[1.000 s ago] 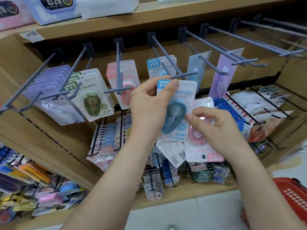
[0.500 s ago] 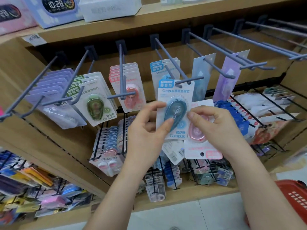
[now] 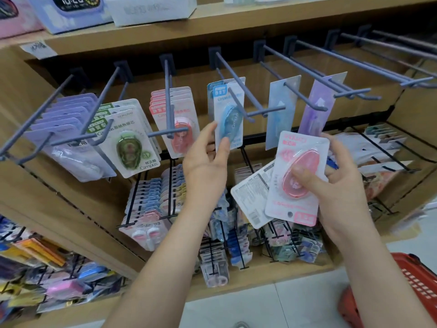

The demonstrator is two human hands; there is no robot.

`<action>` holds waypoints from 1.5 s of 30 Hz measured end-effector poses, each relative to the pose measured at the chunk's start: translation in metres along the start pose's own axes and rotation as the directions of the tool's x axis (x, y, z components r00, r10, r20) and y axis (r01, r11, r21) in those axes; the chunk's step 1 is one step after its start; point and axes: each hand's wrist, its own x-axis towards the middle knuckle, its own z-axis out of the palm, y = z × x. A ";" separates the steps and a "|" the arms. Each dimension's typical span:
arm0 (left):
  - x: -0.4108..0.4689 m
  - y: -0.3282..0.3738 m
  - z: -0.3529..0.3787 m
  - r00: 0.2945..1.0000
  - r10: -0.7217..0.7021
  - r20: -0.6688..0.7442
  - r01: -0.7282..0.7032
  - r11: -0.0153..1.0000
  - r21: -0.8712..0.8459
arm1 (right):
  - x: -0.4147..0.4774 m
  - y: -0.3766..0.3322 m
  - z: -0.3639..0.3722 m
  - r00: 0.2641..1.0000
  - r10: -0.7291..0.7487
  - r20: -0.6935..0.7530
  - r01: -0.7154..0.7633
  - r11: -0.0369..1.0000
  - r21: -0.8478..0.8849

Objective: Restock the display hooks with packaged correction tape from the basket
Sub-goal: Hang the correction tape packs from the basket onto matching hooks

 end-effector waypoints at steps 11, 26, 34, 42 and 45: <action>-0.074 0.003 -0.050 0.938 -0.127 0.321 0.212 0.946 -0.246 | -0.005 0.015 0.029 0.994 -0.094 0.059 0.087 0.990 0.112; -0.107 -0.043 -0.058 0.791 0.519 0.324 -0.607 0.735 0.302 | -0.021 0.017 0.063 0.982 0.053 0.180 -0.049 0.998 -0.026; -0.078 0.001 -0.069 0.995 0.083 0.059 -0.077 0.993 -0.093 | -0.022 0.013 0.068 0.918 -0.078 0.389 0.144 0.979 -0.145; -0.032 0.020 -0.084 0.905 -0.291 0.311 0.399 0.834 -0.380 | -0.028 0.006 0.071 0.759 -0.097 0.643 0.260 0.951 -0.165; -0.030 0.023 -0.083 0.903 -0.283 0.323 0.402 0.820 -0.407 | -0.026 0.010 0.074 0.711 -0.029 0.703 0.190 0.970 -0.152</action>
